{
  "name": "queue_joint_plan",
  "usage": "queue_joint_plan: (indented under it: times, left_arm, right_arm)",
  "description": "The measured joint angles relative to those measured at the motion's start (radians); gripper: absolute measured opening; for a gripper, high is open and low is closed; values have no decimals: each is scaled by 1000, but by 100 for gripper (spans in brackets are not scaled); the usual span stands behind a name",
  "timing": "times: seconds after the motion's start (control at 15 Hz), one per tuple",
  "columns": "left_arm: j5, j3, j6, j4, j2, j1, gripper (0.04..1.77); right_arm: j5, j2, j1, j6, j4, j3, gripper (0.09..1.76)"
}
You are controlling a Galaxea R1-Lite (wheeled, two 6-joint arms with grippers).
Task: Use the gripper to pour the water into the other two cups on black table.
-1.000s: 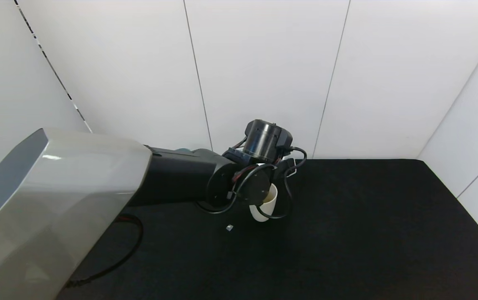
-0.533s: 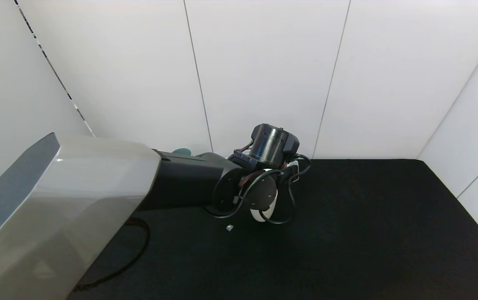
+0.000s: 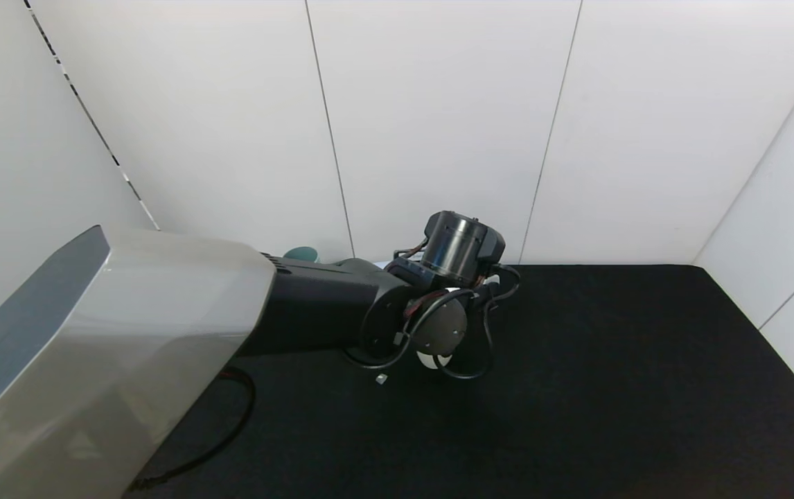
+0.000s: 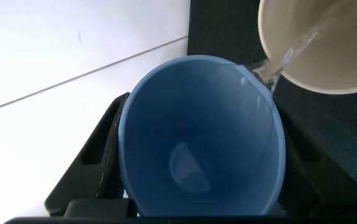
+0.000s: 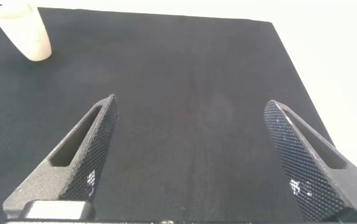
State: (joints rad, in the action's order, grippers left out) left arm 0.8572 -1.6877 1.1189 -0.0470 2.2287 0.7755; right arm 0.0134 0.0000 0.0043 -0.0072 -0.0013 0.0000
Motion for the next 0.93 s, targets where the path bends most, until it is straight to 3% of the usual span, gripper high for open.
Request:
queue_joint_plan:
  times: [0.6,0.93]
  left_arm:
    - [-6,15,-15,14,-10,10,129]
    - [-17,41,-131,5,-44,1,129]
  right_arm:
    - [0,0,0,0,0,0,171]
    - [0,0,0,0,0,0,171]
